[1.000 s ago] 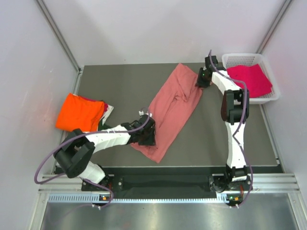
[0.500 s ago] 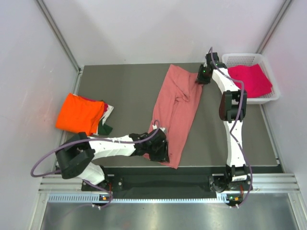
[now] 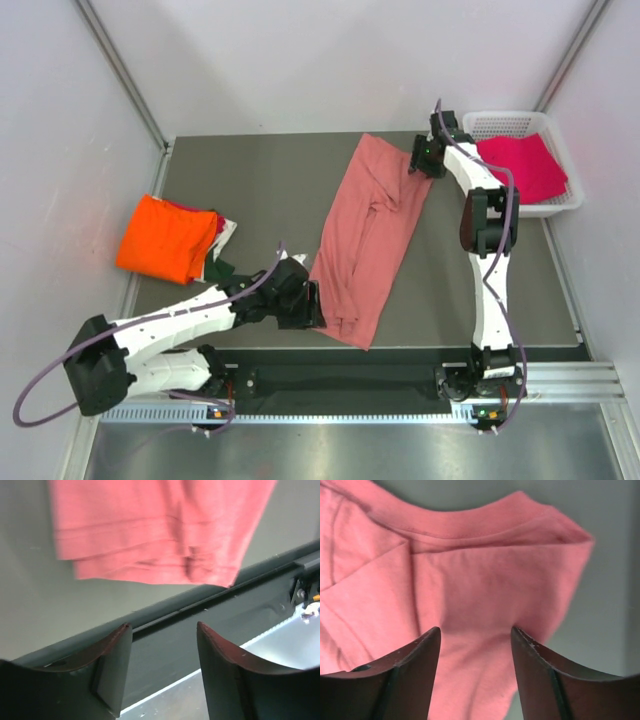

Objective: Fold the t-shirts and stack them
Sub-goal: Fold the tshirt

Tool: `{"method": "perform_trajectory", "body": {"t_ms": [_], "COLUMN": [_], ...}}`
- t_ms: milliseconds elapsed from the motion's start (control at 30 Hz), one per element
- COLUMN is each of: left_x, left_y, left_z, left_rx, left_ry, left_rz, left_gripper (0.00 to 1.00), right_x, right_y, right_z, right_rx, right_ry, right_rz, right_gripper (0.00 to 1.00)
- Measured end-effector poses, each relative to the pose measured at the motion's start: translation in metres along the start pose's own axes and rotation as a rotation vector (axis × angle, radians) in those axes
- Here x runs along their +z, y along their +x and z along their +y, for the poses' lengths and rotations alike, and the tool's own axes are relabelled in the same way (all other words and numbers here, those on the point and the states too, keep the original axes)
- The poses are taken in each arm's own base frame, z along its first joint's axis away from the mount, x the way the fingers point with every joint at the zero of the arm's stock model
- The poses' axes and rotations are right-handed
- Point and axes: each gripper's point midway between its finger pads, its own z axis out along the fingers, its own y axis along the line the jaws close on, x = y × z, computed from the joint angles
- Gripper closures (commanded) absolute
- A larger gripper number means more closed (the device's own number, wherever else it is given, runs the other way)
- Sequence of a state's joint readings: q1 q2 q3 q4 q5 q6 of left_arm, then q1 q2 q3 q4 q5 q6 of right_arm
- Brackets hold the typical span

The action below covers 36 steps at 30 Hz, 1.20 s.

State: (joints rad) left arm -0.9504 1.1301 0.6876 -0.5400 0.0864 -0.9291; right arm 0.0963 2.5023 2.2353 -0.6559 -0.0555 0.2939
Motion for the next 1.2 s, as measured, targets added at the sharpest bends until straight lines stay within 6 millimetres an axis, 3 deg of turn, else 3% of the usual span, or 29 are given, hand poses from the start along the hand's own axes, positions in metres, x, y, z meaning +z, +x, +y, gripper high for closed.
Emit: {"method": "perform_trajectory", "body": {"t_ms": [167, 267, 400, 533, 700, 867, 1033, 1200], "left_x": [-0.011, -0.015, -0.015, -0.005, 0.008, 0.017, 0.022, 0.029], "left_y": [-0.027, -0.044, -0.054, -0.060, -0.063, -0.066, -0.069, -0.067], "left_z": [0.033, 0.054, 0.066, 0.074, 0.070, 0.062, 0.053, 0.050], "left_rx": [-0.067, -0.101, -0.096, -0.101, -0.093, -0.079, -0.071, -0.069], "left_ry": [-0.064, -0.106, -0.135, -0.149, -0.123, -0.074, -0.022, 0.009], "left_rz": [-0.046, -0.078, -0.080, -0.060, -0.036, -0.022, -0.020, -0.007], "left_gripper": [0.37, 0.34, 0.33, 0.32, 0.35, 0.43, 0.56, 0.57], "right_x": [-0.019, -0.041, -0.077, -0.091, -0.079, -0.056, -0.034, -0.023], "right_y": [-0.003, -0.013, -0.029, -0.035, -0.016, -0.002, 0.017, 0.031], "right_z": [-0.010, -0.006, 0.022, 0.058, 0.091, 0.107, 0.104, 0.102], "right_rx": [-0.042, -0.077, -0.140, -0.212, -0.301, -0.345, -0.373, -0.401], "right_ry": [0.085, 0.120, 0.100, 0.048, 0.004, -0.018, -0.022, -0.022], "right_rz": [-0.022, -0.061, -0.136, -0.189, -0.157, -0.125, -0.069, -0.029], "right_gripper": [0.38, 0.42, 0.47, 0.50, 0.57, 0.61, 0.64, 0.65]}}
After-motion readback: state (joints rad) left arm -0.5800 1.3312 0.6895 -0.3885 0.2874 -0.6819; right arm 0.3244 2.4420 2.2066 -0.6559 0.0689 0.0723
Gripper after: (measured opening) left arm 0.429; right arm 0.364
